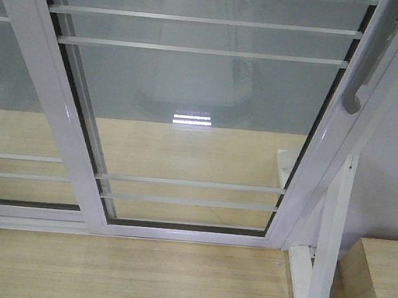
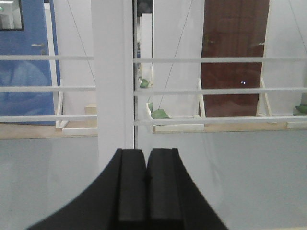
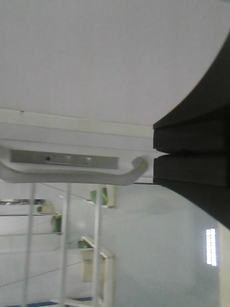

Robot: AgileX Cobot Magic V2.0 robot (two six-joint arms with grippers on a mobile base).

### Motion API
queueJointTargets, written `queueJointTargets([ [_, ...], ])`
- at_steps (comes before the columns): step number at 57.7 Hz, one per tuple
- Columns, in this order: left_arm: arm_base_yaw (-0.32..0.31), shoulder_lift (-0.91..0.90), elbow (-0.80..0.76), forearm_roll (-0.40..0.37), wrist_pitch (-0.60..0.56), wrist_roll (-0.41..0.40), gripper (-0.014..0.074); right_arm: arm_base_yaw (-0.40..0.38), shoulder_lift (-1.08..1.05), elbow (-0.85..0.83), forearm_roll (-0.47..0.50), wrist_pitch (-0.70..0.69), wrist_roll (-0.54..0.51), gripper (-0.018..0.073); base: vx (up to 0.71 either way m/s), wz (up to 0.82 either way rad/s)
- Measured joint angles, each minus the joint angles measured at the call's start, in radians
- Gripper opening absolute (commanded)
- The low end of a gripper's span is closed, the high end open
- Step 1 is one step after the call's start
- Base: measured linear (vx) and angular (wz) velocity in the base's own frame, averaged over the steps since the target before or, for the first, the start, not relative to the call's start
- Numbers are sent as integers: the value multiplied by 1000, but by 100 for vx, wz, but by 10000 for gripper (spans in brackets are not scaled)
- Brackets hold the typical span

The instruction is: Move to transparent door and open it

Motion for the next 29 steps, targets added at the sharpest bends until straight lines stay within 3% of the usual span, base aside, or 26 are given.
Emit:
queueJointTargets([
  [5, 0, 0, -20, 0, -5, -1, -6, 0, 0, -5, 6, -29, 5, -8, 0, 0],
  [17, 0, 5, -204, 6, 6, 0, -6, 0, 26, -191, 7, 89, 9, -8, 0, 0],
  [29, 0, 179, -418, 8, 67, 0, -6, 0, 187, -413, 6, 114, -12, -8, 0, 0],
])
